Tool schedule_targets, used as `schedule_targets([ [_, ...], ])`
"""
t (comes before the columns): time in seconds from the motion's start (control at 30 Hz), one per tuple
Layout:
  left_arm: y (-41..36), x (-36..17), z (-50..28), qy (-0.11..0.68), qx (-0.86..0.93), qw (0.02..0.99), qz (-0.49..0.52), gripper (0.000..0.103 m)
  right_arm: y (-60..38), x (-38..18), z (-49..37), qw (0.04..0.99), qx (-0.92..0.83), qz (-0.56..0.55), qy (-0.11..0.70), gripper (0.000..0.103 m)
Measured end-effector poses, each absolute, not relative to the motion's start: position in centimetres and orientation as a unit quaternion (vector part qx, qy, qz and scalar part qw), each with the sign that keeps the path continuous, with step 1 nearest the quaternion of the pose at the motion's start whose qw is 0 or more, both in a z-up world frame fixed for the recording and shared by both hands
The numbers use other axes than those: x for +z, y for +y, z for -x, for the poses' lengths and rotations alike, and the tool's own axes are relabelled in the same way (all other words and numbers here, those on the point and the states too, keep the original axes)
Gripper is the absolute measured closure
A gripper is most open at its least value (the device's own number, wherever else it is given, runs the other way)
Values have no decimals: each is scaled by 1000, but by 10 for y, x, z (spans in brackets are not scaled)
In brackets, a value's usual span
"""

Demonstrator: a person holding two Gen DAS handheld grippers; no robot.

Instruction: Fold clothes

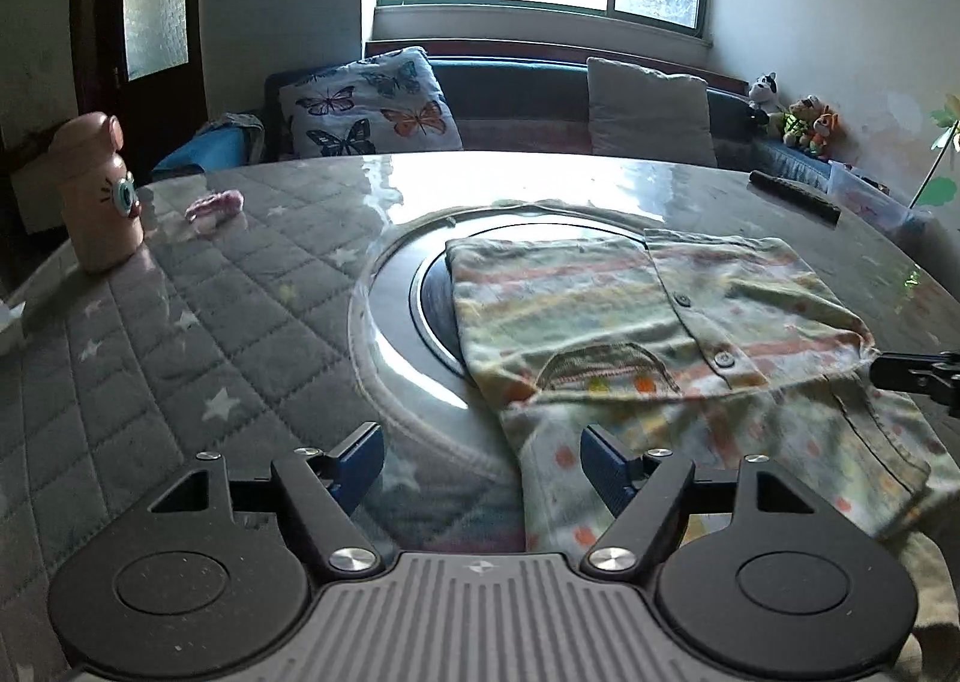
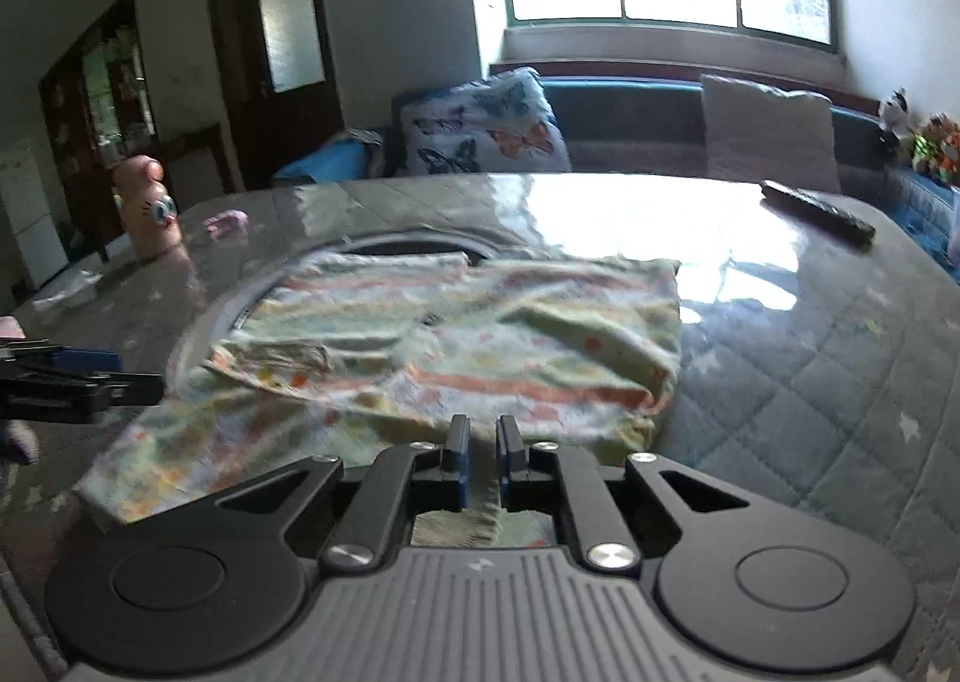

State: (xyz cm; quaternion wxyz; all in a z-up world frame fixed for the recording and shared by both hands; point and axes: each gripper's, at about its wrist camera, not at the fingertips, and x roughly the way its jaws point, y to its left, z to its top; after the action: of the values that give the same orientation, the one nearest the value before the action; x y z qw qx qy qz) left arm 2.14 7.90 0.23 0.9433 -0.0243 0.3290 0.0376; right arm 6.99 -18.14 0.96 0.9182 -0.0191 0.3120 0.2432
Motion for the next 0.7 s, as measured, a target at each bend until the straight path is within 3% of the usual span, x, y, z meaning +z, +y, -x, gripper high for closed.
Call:
schedule_targets([
  [0.1,74,-1,-29,331,36,943,11,28,-177,11,-70,913,261,22,312,87],
  [0.7,71,-18,4,328,35,943,-41,21,-190,-4,-33,894,285,76,336,75],
])
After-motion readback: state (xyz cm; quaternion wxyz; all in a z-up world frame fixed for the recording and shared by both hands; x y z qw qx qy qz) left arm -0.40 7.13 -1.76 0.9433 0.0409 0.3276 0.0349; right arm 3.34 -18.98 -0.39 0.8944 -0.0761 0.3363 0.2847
